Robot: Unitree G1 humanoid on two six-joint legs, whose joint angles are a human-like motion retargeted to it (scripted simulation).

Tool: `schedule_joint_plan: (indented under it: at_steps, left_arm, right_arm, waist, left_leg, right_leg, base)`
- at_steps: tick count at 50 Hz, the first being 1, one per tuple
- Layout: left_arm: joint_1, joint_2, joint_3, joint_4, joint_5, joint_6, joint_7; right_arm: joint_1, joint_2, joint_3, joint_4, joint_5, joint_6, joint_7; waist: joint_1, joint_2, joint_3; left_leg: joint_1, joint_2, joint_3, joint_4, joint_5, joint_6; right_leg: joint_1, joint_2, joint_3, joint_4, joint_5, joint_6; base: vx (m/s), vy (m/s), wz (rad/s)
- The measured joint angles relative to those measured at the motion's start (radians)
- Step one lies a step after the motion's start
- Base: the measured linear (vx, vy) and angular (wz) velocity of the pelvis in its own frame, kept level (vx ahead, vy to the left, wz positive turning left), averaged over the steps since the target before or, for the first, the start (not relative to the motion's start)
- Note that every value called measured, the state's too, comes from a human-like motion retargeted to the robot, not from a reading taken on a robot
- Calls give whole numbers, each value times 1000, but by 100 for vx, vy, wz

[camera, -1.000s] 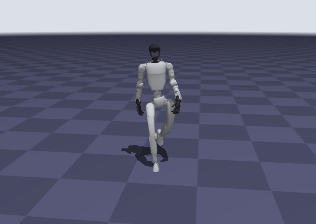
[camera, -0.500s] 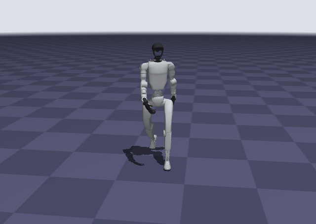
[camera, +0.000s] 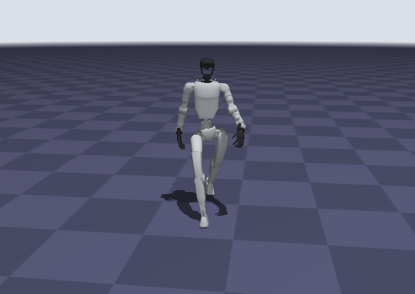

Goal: Walk run

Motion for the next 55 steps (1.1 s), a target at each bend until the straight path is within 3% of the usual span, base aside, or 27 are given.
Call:
schedule_joint_plan:
  at_steps: [2, 3, 5, 9, 12, 18, 23, 25, 26, 28, 30, 32, 33, 35, 36, 40, 43, 45, 49, 50, 53, 55]
  left_arm:
    - [95, -45, 26, 11, 34, 3, 23]
    - [131, -72, 39, 33, 51, 9, 44]
    - [191, -108, 55, 111, 88, 37, 79]
    - [318, -161, 22, 298, 143, 105, 161]
    - [405, -189, 47, 424, 191, 155, 225]
    - [568, -194, 160, 570, 228, 244, 206]
    - [639, -174, 211, 613, 221, 292, 188]
    - [632, -174, 227, 614, 204, 306, 164]
    - [632, -175, 232, 609, 196, 307, 160]
    - [623, -185, 243, 589, 178, 304, 164]
    - [579, -207, 251, 538, 162, 274, 176]
    - [527, -207, 216, 477, 123, 232, 159]
    - [496, -196, 192, 453, 96, 213, 155]
    - [416, -163, 165, 407, 66, 177, 171]
    - [376, -153, 162, 379, 66, 159, 180]
    - [209, -120, 146, 287, 35, 99, 142]
    - [100, -84, 114, 224, -10, 86, 84]
    - [36, -53, 86, 181, -33, 60, 51]
    - [-25, 9, 13, 86, -58, 10, 9]
    - [-23, 24, -2, 59, -63, -1, 1]
    - [24, 6, 0, 2, -36, -34, 18]
    - [83, -27, 9, -9, -13, -32, 21]
  right_arm:
    - [0, 14, -7, 13, 46, 6, -22]
    - [-14, 19, 2, 10, 73, 11, -27]
    - [-53, 25, 44, 2, 124, 11, -21]
    - [-161, 62, 124, -33, 167, -11, -54]
    - [-265, 82, 183, -99, 194, -32, -60]
    - [-496, 66, 306, -287, 205, -53, -1]
    - [-591, 40, 356, -429, 160, -66, 39]
    - [-588, 40, 365, -459, 164, -68, 32]
    - [-570, 45, 354, -459, 153, -69, 40]
    - [-512, 76, 300, -445, 79, -72, 55]
    - [-466, 110, 272, -409, 35, -81, 5]
    - [-440, 104, 277, -320, 55, -105, -38]
    - [-425, 95, 282, -266, 70, -114, -44]
    - [-392, 89, 265, -176, 62, -110, -71]
    - [-370, 88, 234, -146, 36, -106, -91]
    - [-264, 61, 160, -61, 3, -98, -106]
    - [-183, 39, 128, -21, 15, -74, -84]
    - [-144, 28, 107, 7, 23, -53, -64]
    - [-119, 1, 66, 106, 46, -13, -46]
    - [-123, -9, 57, 144, 54, 1, -38]
    - [-132, -23, 39, 201, 62, 50, -21]
    - [-127, -29, 42, 204, 72, 56, -21]
  waist:
    - [15, 0, -4]
    - [57, -6, 14]
    - [132, -22, 48]
    - [180, -52, 68]
    - [235, -52, 95]
    - [347, 41, 144]
    - [417, 66, 119]
    - [406, 86, 105]
    - [414, 98, 91]
    - [442, 122, 46]
    - [414, 177, 52]
    - [392, 220, 66]
    - [378, 219, 65]
    - [341, 192, 72]
    - [313, 175, 76]
    - [182, 148, 79]
    - [91, 128, 90]
    - [35, 101, 97]
    - [-12, 62, 76]
    - [-11, 49, 65]
    - [4, 38, 24]
    - [-6, 16, 16]
  left_leg:
    - [-51, 54, 145, 209, 157, 54]
    - [-91, 68, 207, 346, 177, 69]
    - [-170, 118, 303, 596, 60, 74]
    - [-424, 71, 338, 770, -114, 63]
    - [-577, 36, 343, 663, -192, -6]
    - [-778, 74, 284, 143, -241, -172]
    - [-884, 113, 220, -75, -282, -199]
    - [-893, 131, 230, 31, -356, -178]
    - [-894, 141, 239, 88, -345, -154]
    - [-931, 215, 242, 247, -335, -159]
    - [-891, 282, 188, 337, -365, -165]
    - [-821, 303, 204, 360, -423, -131]
    - [-779, 313, 236, 343, -435, -135]
    - [-671, 274, 266, 243, -415, -150]
    - [-620, 249, 281, 181, -392, -158]
    - [-445, 169, 281, -7, -334, -194]
    - [-337, 128, 251, -69, -352, -228]
    - [-264, 96, 204, -90, -381, -228]
    - [-129, 46, 116, -107, -432, -106]
    - [-97, 37, 115, -106, -442, -92]
    - [-47, 23, 37, -56, -376, -125]
    - [-6, 5, 43, 11, -224, -147]
  right_leg:
    - [20, 25, 142, 116, -33, 1]
    - [74, 47, 152, 132, -81, -23]
    - [192, 106, 160, 121, -151, -74]
    - [396, 86, 131, -11, -135, -59]
    - [551, 122, 72, -134, -96, -54]
    - [841, 282, 32, -324, -73, -36]
    - [975, 294, 59, -306, -95, -39]
    - [1008, 308, 74, -259, -26, -21]
    - [1019, 310, 60, -216, 76, -13]
    - [986, 278, 12, -73, 307, -26]
    - [895, 315, 27, 174, 448, -43]
    - [791, 271, -75, 431, 376, -169]
    - [715, 246, -90, 542, 294, -199]
    - [528, 197, -75, 724, 189, -190]
    - [440, 207, -43, 738, 169, -146]
    - [216, 215, -35, 552, 58, -48]
    - [139, 186, -41, 255, -10, -26]
    - [113, 160, -35, 32, -29, 27]
    - [60, 141, -49, -225, -69, 80]
    - [50, 139, -59, -244, -76, 81]
    - [55, 119, -80, -141, -129, -17]
    - [87, 53, -165, -88, 4, -55]
  base:
    - [163, -58, -37]
    - [147, -56, -131]
    - [124, -51, -145]
    - [112, -12, -3]
    - [115, -18, -28]
    - [119, -17, -90]
    - [123, 6, -81]
    - [144, 15, -9]
    - [171, 18, -38]
    - [152, 15, -87]
    - [118, 18, -31]
    - [99, 22, -12]
    - [82, 11, 3]
    - [108, 7, 48]
    - [117, 6, 107]
    - [85, 1, 159]
    - [122, -14, 152]
    - [87, -19, 137]
    - [99, -30, 73]
    - [147, -48, 24]
    - [132, -37, 13]
    - [121, -27, 39]
